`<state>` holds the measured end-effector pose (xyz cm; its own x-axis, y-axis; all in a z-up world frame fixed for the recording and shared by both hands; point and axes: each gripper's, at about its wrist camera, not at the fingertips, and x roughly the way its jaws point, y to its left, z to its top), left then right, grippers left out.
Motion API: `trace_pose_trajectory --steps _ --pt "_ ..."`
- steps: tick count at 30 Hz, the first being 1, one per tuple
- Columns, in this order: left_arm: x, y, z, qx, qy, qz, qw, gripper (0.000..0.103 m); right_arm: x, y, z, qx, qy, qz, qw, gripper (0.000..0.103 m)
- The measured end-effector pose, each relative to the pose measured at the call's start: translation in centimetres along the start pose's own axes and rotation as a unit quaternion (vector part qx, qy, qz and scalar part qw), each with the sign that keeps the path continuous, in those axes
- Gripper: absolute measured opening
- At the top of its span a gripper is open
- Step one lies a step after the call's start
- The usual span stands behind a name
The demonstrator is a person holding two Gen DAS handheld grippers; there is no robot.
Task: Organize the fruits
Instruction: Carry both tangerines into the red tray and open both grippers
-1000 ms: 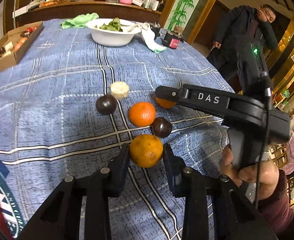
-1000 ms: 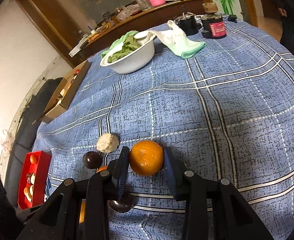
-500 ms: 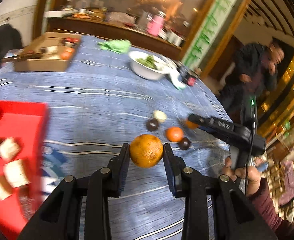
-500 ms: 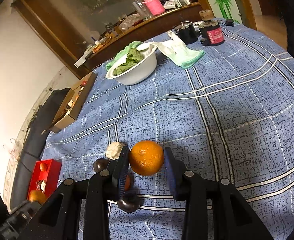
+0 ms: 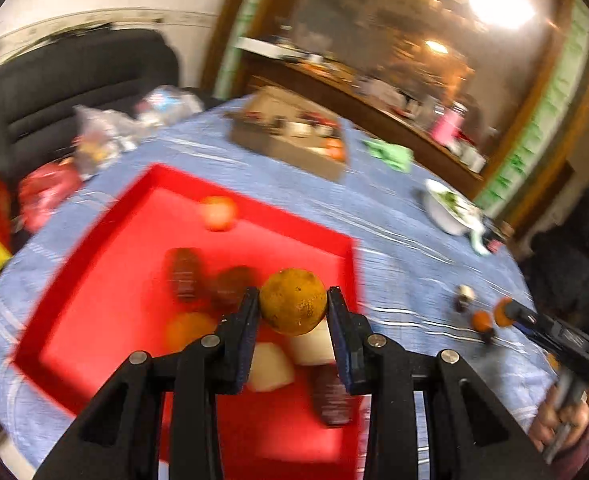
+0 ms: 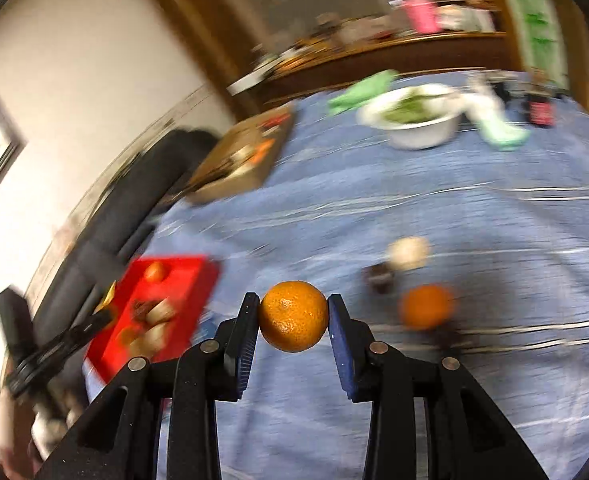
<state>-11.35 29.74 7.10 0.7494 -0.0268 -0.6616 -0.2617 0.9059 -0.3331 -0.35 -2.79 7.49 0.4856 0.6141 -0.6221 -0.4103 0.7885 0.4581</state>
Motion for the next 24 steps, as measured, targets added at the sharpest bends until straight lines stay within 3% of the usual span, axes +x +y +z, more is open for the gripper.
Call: trace_pose_trajectory --steps 5,8,16,21,24 --pt "0.0 4.0 0.1 -0.025 0.003 0.040 0.9989 0.032 3.9 6.5 -2.0 -0.050 0.050 0.051 0.996 0.038" --pt "-0.1 5.5 -0.2 -0.038 0.007 0.041 0.9984 0.032 6.0 10.7 -3.9 -0.091 0.082 0.079 0.989 0.038" --pt "0.5 7.3 0.0 -0.062 0.013 0.027 0.9976 0.035 9.9 17.5 -8.2 -0.185 0.133 0.080 0.970 0.039" --pt "-0.4 7.3 0.3 -0.073 0.004 0.017 0.9972 0.060 11.1 19.0 -9.8 -0.222 0.141 0.053 0.963 0.042" --pt "-1.2 7.1 0.6 -0.075 -0.006 0.011 0.9971 0.064 10.3 19.1 -9.6 -0.228 0.126 0.056 0.964 0.050"
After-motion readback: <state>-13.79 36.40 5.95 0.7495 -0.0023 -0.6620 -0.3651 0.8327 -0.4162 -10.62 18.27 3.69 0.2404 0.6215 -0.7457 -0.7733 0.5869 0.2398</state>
